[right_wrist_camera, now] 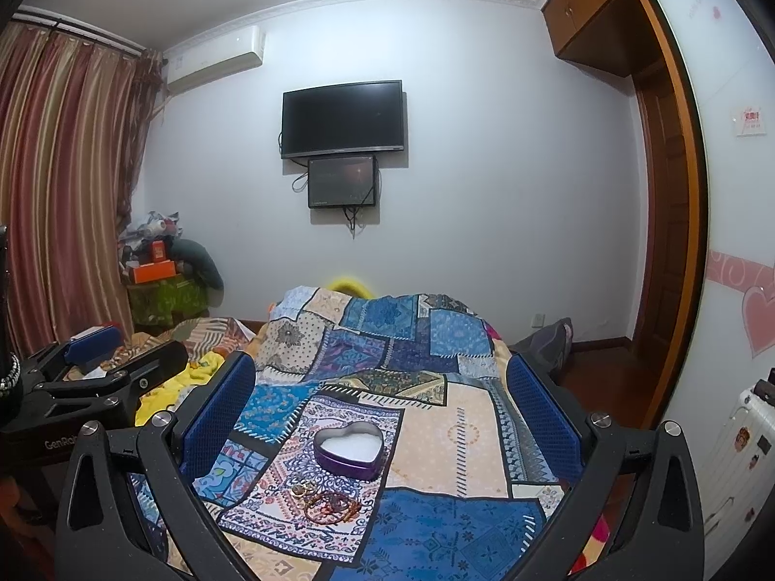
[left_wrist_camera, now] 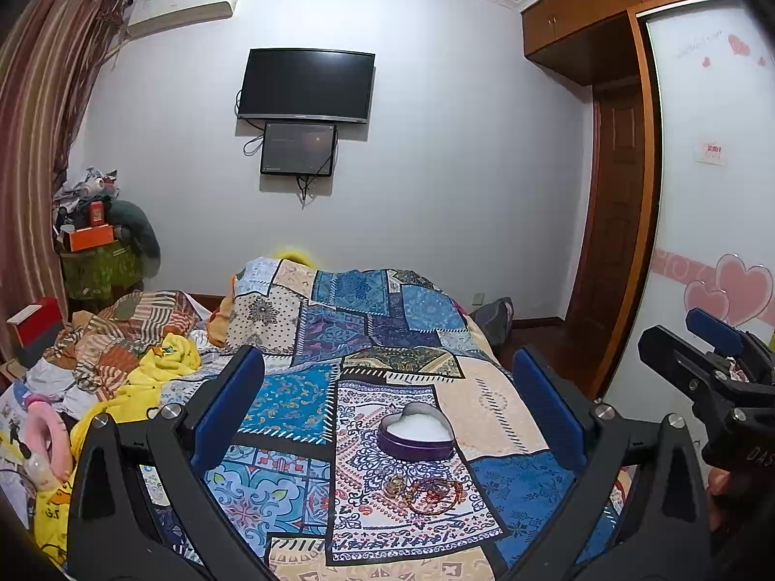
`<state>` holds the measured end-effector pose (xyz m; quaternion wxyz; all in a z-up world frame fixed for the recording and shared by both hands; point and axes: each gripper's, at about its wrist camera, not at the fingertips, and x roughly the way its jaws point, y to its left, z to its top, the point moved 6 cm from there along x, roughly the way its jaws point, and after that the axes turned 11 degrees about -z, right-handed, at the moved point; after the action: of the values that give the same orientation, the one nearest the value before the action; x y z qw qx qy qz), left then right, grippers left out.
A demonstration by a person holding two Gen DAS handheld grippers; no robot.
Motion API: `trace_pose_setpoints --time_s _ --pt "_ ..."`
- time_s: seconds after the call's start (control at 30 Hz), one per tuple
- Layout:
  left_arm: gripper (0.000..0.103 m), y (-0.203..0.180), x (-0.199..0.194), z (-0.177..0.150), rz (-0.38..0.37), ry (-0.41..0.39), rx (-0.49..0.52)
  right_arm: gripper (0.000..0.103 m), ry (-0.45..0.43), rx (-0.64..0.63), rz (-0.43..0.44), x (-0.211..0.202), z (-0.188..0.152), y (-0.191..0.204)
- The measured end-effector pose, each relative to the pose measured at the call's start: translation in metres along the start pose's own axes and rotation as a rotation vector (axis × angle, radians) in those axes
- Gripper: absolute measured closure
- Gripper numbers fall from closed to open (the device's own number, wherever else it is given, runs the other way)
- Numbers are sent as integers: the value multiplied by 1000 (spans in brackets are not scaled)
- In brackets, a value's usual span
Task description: Organize jewelry
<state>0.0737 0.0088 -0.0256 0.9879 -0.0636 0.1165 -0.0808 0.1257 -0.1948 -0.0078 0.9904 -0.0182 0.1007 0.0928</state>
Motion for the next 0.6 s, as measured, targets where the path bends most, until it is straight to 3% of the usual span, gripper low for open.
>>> trace_pose_setpoints --time_s 0.6 --pt "0 4 6 -3 -1 9 -12 0 25 1 5 7 -1 1"
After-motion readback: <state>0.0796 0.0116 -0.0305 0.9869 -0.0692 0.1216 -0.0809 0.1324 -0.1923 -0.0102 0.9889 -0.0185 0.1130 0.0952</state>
